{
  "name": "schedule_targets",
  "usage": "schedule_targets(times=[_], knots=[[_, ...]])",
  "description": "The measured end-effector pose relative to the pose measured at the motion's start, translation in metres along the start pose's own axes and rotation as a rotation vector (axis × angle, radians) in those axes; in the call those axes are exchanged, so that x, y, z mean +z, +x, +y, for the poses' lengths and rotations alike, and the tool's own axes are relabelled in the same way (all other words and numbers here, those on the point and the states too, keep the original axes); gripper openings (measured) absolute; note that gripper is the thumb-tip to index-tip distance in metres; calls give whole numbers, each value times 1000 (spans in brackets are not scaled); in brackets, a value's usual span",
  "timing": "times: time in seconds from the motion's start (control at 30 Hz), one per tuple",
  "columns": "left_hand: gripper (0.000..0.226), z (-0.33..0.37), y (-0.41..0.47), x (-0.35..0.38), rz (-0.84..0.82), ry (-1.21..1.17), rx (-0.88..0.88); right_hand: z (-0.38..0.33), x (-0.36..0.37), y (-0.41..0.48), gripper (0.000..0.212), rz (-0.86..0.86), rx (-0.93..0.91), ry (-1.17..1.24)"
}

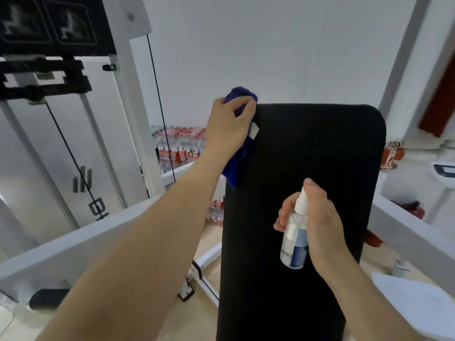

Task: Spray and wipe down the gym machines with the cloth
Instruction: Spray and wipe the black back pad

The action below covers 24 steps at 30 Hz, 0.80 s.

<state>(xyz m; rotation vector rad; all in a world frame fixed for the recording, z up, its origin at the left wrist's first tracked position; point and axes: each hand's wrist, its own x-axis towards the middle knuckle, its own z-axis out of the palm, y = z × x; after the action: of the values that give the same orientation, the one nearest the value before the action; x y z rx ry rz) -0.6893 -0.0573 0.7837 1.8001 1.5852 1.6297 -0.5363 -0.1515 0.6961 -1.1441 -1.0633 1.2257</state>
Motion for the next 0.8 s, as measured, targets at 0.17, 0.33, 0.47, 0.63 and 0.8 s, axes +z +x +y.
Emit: schedule_targets(times=[0.17, 0.33, 0.47, 0.63, 0.8], knots=[[29, 9, 10, 14, 3, 352, 236, 3, -14, 7, 62, -27, 44, -9], [34, 66, 24, 62, -205, 537, 519, 7, -37, 14, 63, -41, 3, 10], [45, 87, 21, 87, -330, 485, 570, -7, -53, 23, 68, 21, 35, 93], [32, 52, 5, 73, -144, 409, 659, -30, -55, 27, 67, 41, 38, 156], [34, 0, -17, 57, 179, 427, 532, -30, -46, 21, 65, 22, 134, 68]])
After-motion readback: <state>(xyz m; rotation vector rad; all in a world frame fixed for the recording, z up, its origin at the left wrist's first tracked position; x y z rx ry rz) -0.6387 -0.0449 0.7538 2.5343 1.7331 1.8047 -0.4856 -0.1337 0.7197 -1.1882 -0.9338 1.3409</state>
